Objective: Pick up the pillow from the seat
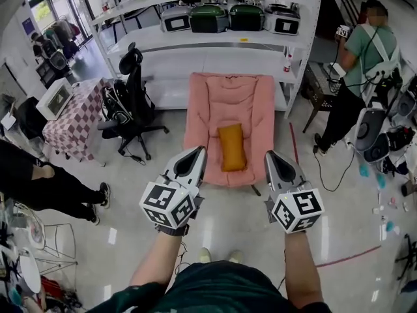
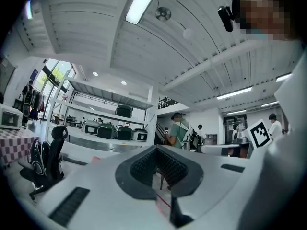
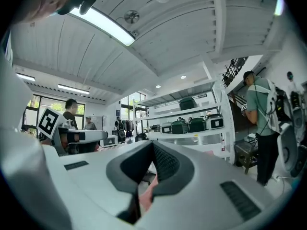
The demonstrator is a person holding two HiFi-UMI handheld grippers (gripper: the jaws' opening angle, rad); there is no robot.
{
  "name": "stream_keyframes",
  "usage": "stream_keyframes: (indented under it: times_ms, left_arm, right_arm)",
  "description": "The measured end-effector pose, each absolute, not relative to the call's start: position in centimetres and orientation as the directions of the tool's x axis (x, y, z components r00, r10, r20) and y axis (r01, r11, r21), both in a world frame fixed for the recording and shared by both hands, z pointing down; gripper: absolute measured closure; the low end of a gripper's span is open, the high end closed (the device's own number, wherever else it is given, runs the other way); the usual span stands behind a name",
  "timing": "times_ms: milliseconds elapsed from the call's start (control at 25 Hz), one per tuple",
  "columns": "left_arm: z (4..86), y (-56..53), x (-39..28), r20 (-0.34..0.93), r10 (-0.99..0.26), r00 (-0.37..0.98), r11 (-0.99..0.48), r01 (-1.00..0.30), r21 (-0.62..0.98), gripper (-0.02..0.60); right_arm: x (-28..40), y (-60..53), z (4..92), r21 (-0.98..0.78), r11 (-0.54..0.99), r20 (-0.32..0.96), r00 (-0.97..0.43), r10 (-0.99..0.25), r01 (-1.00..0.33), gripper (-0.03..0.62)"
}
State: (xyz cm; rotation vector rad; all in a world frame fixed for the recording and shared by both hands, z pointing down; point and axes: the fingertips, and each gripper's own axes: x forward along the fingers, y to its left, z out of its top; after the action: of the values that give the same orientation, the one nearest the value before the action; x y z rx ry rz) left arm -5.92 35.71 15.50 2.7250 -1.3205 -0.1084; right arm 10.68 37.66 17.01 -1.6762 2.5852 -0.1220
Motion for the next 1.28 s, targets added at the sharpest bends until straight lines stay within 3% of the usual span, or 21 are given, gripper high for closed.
stream_keyframes:
  times_ms: [760,1280]
  left_arm:
    - [16.6,34.6,-3.4,0.007,-0.809,0.587,-0.582,-0.803,0.126,0.577]
    - [19.8,21.9,-5.6,0.033,-0.79,0.613,-0.602,-0.784,0.154,0.577]
  right_arm:
    - [13.0,36.1,18.5,-0.156,0.459,-0.009,-0.463,-0.886,-0.875,0.592]
    - [10.1,24.0,21.6,-0.163,0.425,0.056,-0.439,-0.897,-0.89,0.592]
